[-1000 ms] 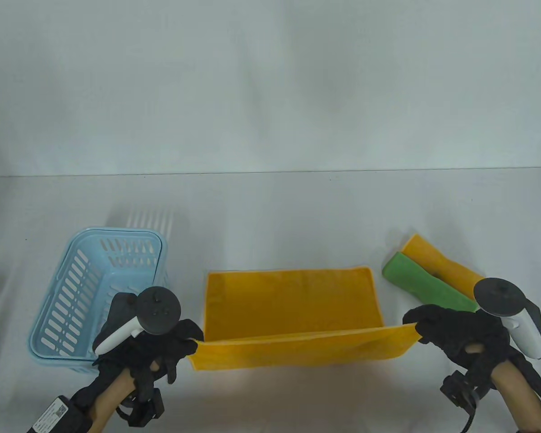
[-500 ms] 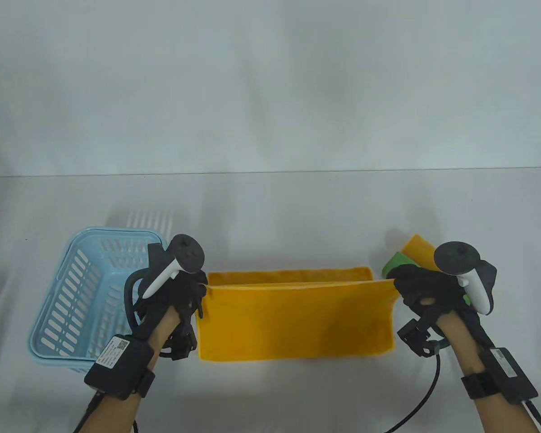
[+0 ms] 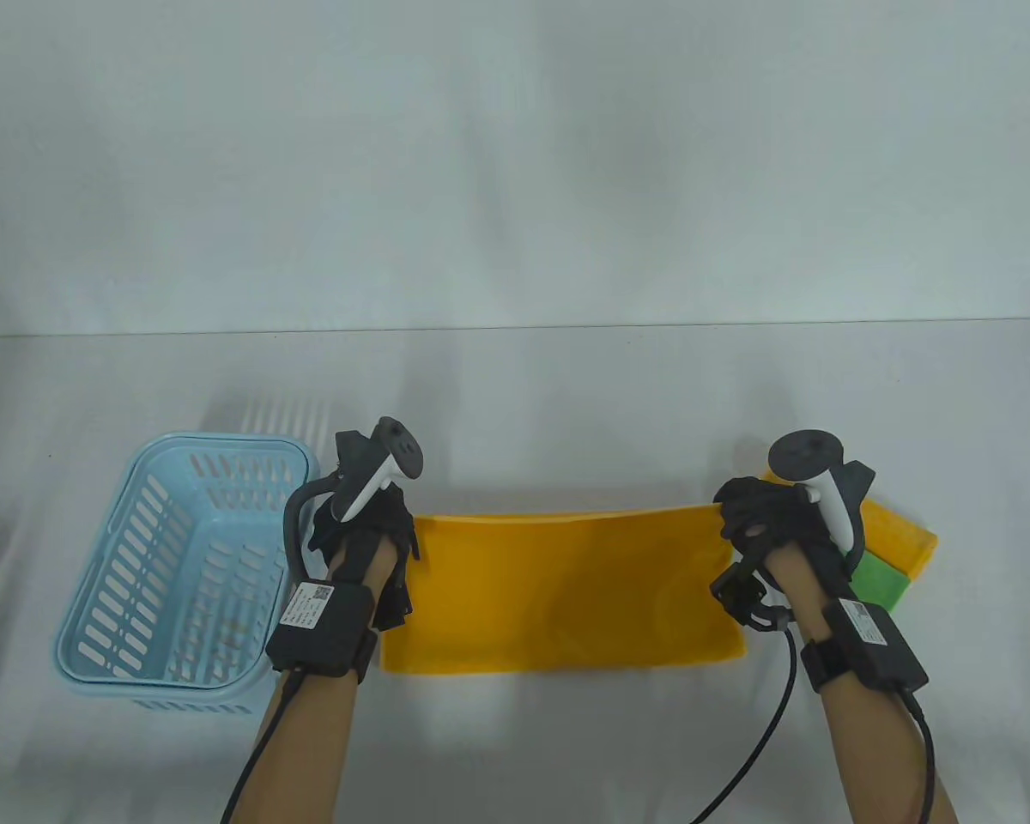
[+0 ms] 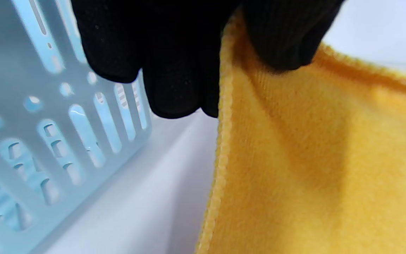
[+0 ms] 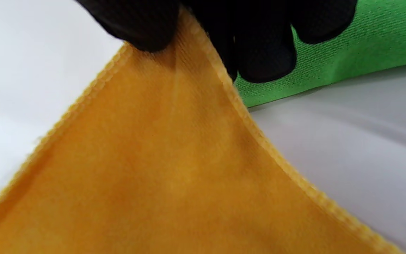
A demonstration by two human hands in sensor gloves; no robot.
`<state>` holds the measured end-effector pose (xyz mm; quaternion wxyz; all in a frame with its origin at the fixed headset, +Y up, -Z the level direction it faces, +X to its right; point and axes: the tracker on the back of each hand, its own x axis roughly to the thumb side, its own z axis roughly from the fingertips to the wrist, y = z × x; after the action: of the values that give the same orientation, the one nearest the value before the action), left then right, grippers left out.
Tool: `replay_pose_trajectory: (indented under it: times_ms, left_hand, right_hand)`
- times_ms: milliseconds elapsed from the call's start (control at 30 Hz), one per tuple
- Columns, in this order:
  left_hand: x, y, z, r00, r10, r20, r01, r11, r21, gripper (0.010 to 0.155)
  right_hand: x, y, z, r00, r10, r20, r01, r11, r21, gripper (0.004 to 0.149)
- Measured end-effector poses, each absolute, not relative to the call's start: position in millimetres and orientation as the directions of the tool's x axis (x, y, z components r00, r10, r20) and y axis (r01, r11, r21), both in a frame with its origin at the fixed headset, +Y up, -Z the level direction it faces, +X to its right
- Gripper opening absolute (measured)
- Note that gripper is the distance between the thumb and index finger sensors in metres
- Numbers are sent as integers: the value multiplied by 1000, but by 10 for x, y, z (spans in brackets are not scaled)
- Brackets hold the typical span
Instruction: Roll square towel into towel roll
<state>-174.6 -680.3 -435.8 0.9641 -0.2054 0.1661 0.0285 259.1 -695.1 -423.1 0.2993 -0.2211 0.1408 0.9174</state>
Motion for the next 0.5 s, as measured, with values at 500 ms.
replay_pose_trajectory:
  times_ms: [500]
  left_hand:
    - [-1707,-7325,-4539,921,-75,-383,-70,934,-350,54]
  right_hand:
    - [2355,-7153,-4404,-799,271,-536,-397,-908,132,48]
